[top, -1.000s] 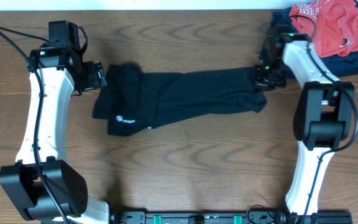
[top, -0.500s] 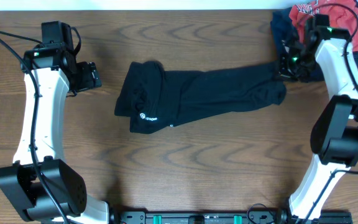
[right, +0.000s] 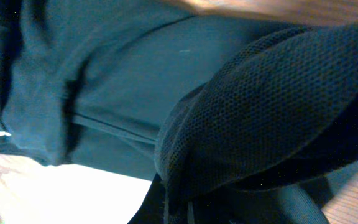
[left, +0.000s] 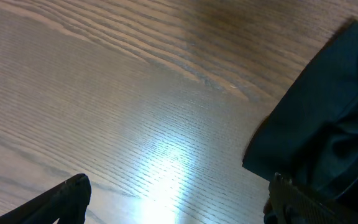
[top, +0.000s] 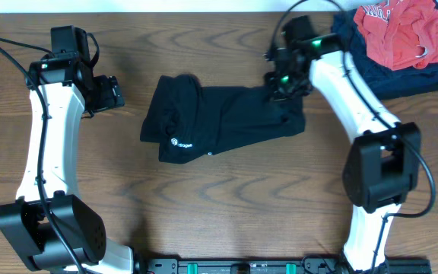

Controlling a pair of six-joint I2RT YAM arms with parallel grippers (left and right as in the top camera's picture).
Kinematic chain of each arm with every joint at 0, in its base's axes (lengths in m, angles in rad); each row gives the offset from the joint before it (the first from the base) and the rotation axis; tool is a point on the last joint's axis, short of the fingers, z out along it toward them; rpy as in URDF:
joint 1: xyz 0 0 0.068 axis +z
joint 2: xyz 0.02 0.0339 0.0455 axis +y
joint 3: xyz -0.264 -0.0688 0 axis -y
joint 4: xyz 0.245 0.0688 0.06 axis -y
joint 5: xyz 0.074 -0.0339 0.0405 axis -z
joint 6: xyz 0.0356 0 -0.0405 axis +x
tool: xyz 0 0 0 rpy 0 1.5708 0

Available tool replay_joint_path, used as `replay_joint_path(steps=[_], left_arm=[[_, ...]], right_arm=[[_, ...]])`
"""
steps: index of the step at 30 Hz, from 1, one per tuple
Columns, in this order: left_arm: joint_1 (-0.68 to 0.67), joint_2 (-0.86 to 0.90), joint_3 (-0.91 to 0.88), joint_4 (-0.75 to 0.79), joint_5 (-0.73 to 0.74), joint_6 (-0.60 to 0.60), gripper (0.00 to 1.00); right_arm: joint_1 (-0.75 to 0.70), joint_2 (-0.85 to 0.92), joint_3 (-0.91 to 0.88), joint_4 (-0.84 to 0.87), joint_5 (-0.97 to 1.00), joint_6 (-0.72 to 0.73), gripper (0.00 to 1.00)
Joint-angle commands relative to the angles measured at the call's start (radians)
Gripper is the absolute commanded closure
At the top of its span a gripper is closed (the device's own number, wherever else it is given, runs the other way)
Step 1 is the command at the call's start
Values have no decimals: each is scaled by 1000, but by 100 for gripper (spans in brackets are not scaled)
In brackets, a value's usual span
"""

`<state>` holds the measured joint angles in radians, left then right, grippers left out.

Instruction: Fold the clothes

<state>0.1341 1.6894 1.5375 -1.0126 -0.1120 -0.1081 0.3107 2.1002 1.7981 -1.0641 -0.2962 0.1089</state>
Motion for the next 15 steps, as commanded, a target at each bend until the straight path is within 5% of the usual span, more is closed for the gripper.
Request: replay_joint_path(steps=[1,5,7,9,15], left_arm=[[3,-11,20,3,-12,-10,7],[3,-10,19,6,-12,-10,7],[3,-10,19,6,-12,-10,7],[3,-10,19,6,-11,-10,7],[3,-10,18,4,5,-10,7]], right_arm=[[61,51,0,19,8,56,99],[128,69,0,36,8,60,93],[149,69,0,45,9,60,57],[163,69,1,56,8,59,41],[156,56,65,8,-11,58,43]])
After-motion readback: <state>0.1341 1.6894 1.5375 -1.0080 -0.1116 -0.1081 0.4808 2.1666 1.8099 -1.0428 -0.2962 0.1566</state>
